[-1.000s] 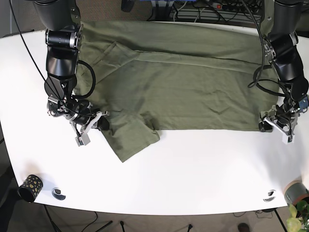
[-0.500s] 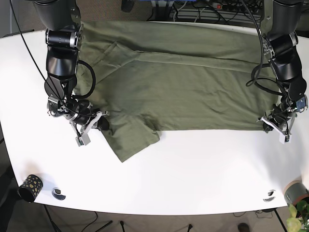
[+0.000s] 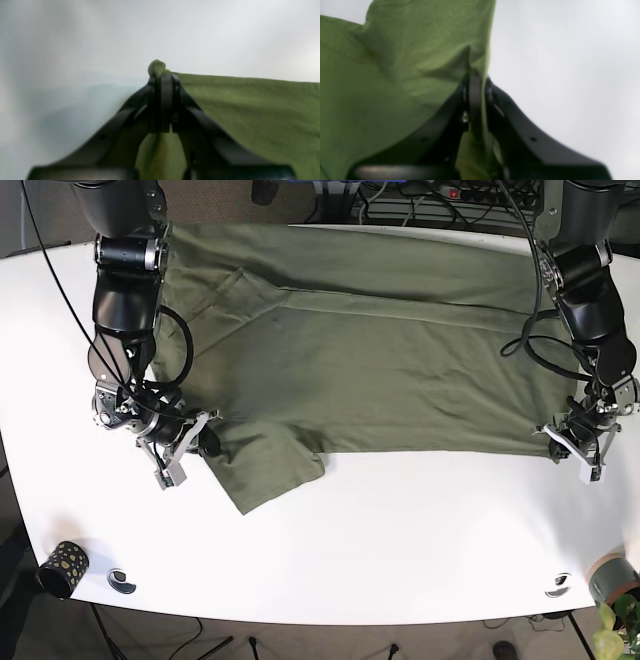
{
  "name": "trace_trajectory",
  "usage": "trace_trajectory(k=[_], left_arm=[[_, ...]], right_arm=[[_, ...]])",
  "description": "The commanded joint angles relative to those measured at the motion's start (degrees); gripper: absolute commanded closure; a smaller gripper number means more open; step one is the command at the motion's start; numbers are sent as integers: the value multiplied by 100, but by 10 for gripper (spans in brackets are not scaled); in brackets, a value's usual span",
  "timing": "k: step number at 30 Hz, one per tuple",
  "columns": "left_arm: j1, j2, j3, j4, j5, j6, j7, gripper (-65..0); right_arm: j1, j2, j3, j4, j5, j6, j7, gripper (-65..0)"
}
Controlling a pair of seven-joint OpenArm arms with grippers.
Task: Fold the T-shirt properly
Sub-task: 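Lift the hem and fold it over toward the shoulder edge with both grippers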
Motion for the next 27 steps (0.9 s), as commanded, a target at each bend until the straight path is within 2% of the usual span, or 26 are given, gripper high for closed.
trace_trajectory(k=[1, 6, 11, 15, 17, 21, 27], left_arm=[[-147, -10, -10, 281, -79, -10, -51, 0], [187, 34, -19, 853, -79, -10, 142, 0], [539, 166, -27, 1433, -88, -10, 169, 0], [838, 236, -326, 1996, -88, -19, 564, 0], [961, 315, -502, 2224, -88, -54, 740, 0], [1198, 473, -731, 2734, -79, -441, 1109, 0], [1567, 561, -950, 3411, -79, -572, 1654, 0]], right_arm=[[136, 91, 21, 449, 90, 32, 23, -2], [-119, 240, 30, 1267, 125, 32, -416, -2], [-417, 240, 30, 2076, 107, 32, -733, -2], [-760, 267, 56, 2744, 90, 32, -953, -2], [-971, 258, 285, 3060, 90, 32, -1102, -2], [-1314, 223, 672, 3579, 142, 32, -1401, -2], [-1824, 223, 936, 4212, 142, 32, -1585, -2]])
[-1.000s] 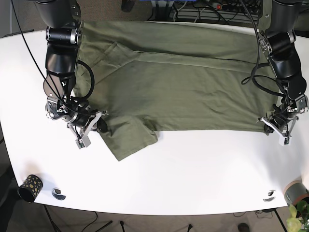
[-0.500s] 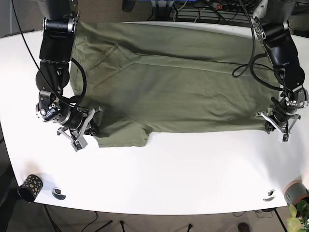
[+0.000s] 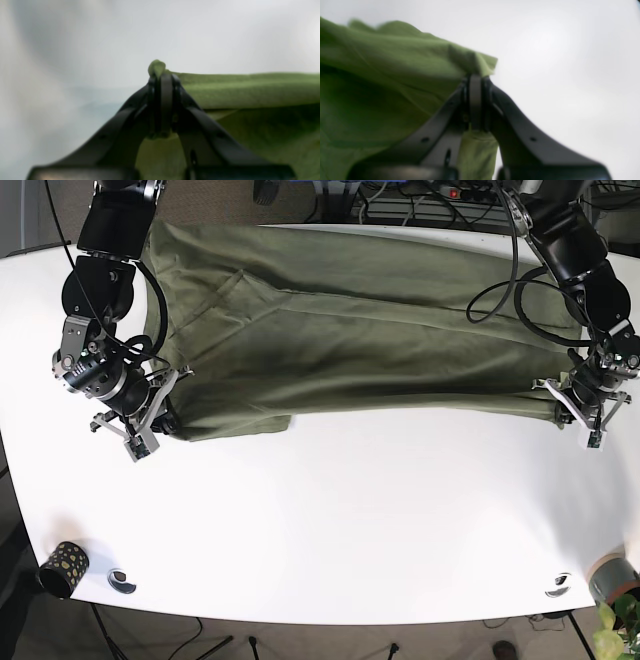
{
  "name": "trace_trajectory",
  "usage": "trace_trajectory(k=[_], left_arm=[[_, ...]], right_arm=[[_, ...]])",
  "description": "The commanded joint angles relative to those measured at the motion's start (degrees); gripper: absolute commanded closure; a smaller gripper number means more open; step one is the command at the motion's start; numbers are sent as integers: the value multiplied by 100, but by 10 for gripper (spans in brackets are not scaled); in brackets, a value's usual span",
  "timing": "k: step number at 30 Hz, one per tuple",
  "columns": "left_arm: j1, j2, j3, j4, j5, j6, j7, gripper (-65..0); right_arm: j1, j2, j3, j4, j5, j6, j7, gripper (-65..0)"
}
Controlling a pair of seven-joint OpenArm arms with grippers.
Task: Fold the T-shirt properly
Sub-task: 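Lift the hem and fold it over toward the shoulder edge with both grippers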
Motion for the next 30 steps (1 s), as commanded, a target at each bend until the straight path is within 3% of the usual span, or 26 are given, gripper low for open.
trace_trajectory(k=[1, 7, 19, 23, 30], left_arm=[[44, -53, -72, 435, -46, 11, 57, 0], [607, 114, -72, 1121, -46, 11, 215, 0], [1530, 483, -221, 2404, -46, 11, 822, 0], [1680, 527, -327, 2545, -46, -33, 1006, 0], [1952, 492, -617, 2510, -11, -240, 1006, 0]], right_arm=[[-118, 87, 127, 434, 44, -10, 19, -2], [-751, 52, 338, 1120, 44, -10, -201, -2], [-1770, -423, 743, 1735, 53, -10, -606, -2], [-2052, -607, 743, 1779, 44, -10, -606, -2], [-2298, -625, 743, 1770, 0, -10, -570, -2]])
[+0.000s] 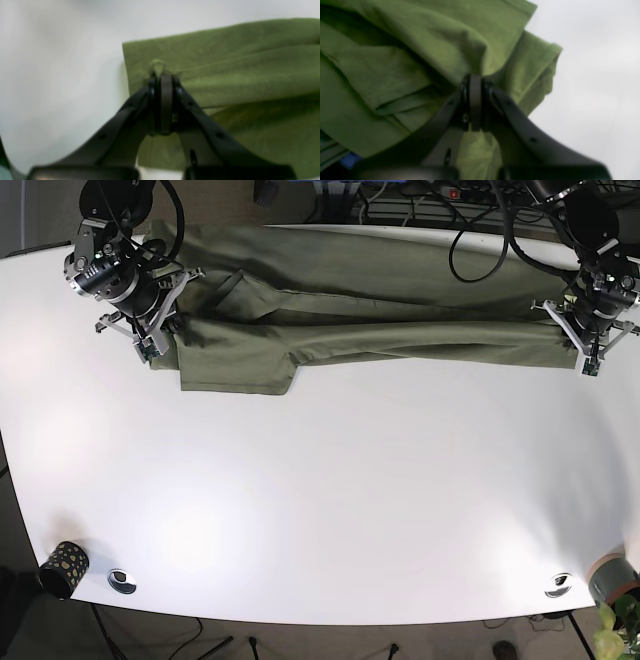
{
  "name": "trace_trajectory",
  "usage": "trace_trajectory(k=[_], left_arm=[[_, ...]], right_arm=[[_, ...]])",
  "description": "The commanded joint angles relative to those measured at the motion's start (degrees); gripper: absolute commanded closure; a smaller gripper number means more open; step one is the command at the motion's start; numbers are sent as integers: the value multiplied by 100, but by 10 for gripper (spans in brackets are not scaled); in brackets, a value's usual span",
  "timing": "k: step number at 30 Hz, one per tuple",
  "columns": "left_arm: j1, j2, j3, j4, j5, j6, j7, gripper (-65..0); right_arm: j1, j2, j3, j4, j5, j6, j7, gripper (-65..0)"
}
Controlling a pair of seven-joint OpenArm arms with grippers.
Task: Fold the T-shirt properly
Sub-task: 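Lift the hem and fold it over toward the shoulder edge with both grippers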
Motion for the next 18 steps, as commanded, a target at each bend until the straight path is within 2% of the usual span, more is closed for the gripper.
trace_trajectory(k=[1, 7, 18], left_arm=[[-8, -87, -77, 99, -18, -6, -54, 0], [132, -245, -165, 90, -26, -6, -54, 0], [475, -236, -174, -139, -26, -6, -54, 0]], right_arm=[[6, 59, 41, 111, -4, -7, 96, -2], [-100, 59, 410, 94, -4, -7, 96, -2], [-460, 51, 428, 94, 48, -7, 79, -5]])
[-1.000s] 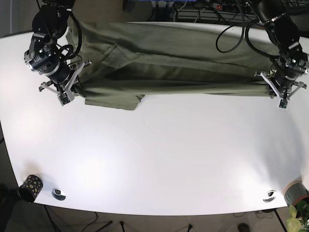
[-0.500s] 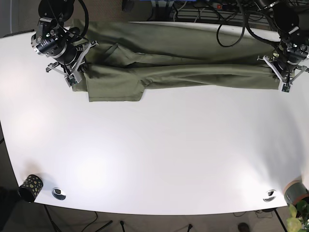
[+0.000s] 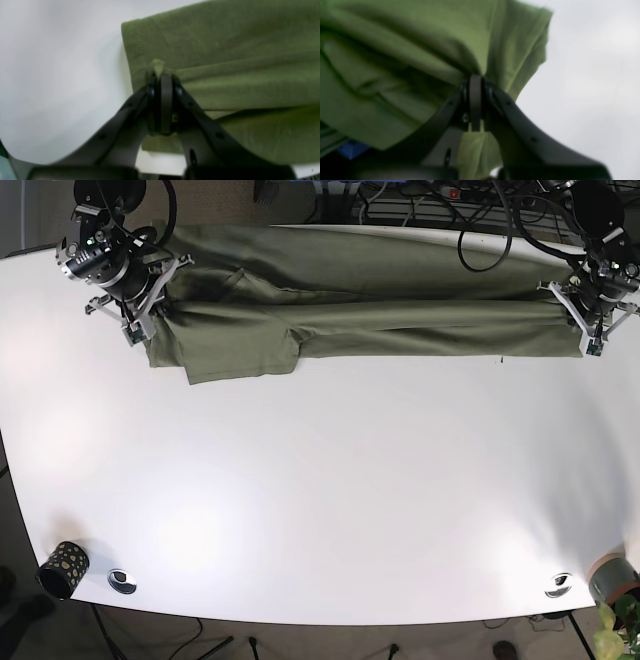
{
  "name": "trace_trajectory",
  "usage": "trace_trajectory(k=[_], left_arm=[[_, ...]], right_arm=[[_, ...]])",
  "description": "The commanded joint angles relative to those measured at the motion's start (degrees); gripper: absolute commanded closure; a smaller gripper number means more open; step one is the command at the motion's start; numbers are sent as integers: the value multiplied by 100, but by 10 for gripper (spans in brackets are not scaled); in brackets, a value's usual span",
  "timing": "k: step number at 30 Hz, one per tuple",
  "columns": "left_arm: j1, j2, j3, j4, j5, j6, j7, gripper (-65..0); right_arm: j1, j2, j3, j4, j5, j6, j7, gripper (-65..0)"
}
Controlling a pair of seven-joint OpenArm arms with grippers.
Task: Fold the T-shirt properly
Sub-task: 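Lift the hem and fold it over toward the shoulder edge with both grippers, then release and pinch the folded strip's edge again with both grippers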
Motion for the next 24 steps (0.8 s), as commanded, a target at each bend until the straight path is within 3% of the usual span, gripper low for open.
trace_trajectory(k=[1, 4, 7, 10, 12, 14, 16, 20, 24], left_arm=[[108, -64, -27, 98, 33, 5, -27, 0], [214, -64, -1, 62, 24, 5, -27, 0], [223, -55, -1, 62, 24, 5, -27, -51], [223, -55, 8, 54, 24, 5, -27, -168], [223, -55, 17, 54, 24, 5, -27, -282], [214, -81, 87, 54, 24, 5, -27, -386], [205, -81, 166, 80, 6, 5, -27, -471], [196, -64, 149, 265, -11, 5, -27, -465], [152, -55, 184, 555, -240, 5, -27, -464]], right_arm=[[-106, 46, 39, 100, 2, -10, 59, -6], [-185, 37, 30, 100, 2, -10, 68, -6], [-203, 37, 39, 91, -33, -10, 77, -8], [-185, 37, 39, -23, -42, -10, 77, -8], [-159, 37, 39, -102, -50, -10, 77, -29], [-159, 46, 48, -76, -24, -10, 77, -106], [-159, 46, 91, -58, 2, -10, 85, -257], [-150, -86, 311, 83, 213, -10, 85, -484], [-45, -112, 513, 83, 679, -10, 85, -553]])
